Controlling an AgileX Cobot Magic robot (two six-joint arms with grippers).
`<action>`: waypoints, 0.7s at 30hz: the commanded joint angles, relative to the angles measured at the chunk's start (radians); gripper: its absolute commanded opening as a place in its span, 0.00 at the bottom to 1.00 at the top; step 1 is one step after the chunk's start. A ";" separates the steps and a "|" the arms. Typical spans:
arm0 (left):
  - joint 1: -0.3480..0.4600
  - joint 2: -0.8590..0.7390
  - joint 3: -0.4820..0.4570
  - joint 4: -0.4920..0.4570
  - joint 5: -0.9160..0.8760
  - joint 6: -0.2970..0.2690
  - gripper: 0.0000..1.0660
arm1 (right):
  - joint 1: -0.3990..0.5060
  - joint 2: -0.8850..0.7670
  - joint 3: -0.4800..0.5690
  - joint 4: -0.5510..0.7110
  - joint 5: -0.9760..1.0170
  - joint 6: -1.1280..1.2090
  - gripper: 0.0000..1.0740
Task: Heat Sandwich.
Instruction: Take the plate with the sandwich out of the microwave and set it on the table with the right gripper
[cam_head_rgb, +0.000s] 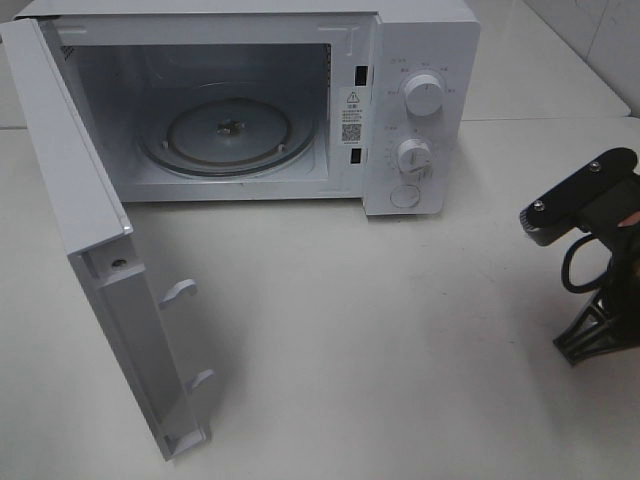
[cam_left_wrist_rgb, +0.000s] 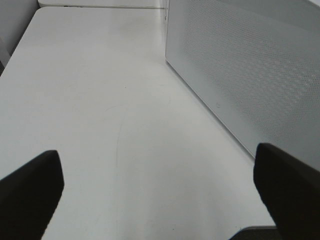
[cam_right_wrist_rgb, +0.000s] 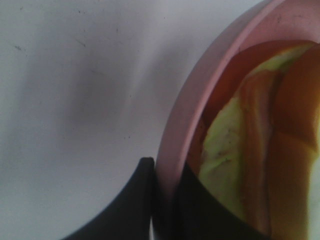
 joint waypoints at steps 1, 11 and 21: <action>0.002 -0.020 0.001 -0.010 -0.009 0.000 0.92 | -0.007 0.075 -0.050 -0.044 0.012 0.048 0.03; 0.002 -0.020 0.001 -0.010 -0.009 0.000 0.92 | -0.032 0.216 -0.131 -0.039 0.011 0.114 0.03; 0.002 -0.020 0.001 -0.010 -0.009 0.000 0.92 | -0.128 0.307 -0.151 -0.043 -0.055 0.148 0.04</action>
